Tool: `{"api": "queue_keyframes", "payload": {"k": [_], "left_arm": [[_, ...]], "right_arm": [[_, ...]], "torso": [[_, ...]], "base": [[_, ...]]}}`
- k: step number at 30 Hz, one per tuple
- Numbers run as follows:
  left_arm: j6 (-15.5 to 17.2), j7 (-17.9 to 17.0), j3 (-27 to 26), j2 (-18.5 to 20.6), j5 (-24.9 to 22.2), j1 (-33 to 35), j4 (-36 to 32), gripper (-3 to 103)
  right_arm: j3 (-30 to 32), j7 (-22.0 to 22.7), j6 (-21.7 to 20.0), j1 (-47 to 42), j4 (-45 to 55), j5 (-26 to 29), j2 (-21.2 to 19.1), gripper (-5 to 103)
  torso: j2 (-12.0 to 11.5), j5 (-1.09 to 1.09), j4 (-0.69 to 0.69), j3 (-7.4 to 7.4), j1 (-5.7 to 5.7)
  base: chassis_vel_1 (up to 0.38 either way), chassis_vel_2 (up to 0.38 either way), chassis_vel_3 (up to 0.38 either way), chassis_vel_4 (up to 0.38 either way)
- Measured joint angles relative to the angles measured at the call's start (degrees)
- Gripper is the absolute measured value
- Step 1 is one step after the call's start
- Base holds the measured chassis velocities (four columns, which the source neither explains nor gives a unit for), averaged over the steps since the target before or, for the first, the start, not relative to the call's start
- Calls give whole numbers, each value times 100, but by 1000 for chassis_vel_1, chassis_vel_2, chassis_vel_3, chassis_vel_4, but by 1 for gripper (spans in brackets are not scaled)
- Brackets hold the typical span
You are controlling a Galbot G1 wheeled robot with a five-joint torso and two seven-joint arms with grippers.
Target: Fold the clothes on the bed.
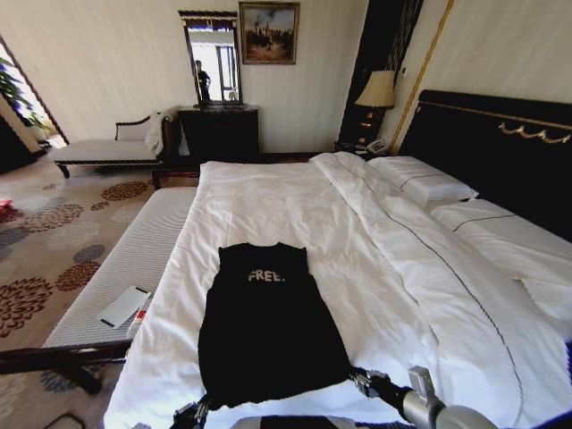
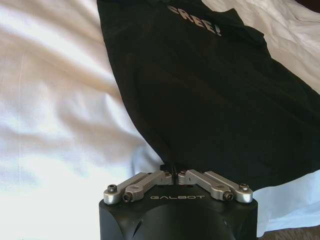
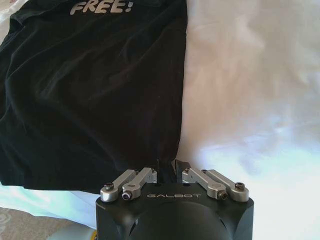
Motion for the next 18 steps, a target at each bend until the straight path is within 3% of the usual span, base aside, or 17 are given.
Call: {"api": "queue_keyframes", "payload": {"k": [2, 5, 18], "left_arm": [[-3, 0, -27, -6, -9, 34, -12, 0], [-5, 1, -58, -25, -25, 58, -39, 0], [-37, 33, -194, -86, -54, 168, -105, 0]], "right_arm": [[-6, 8, 1, -11, 13, 0, 4, 9], [-7, 10, 3, -21, 19, -1, 17, 2], [-41, 36, 93, -130, 104, -177, 206, 0]], "torso": [[0, 0, 0, 0, 0], [0, 0, 0, 0, 0], [0, 0, 0, 0, 0]], "base": [[0, 0, 0, 0], [0, 0, 0, 0], [0, 0, 0, 0]]}}
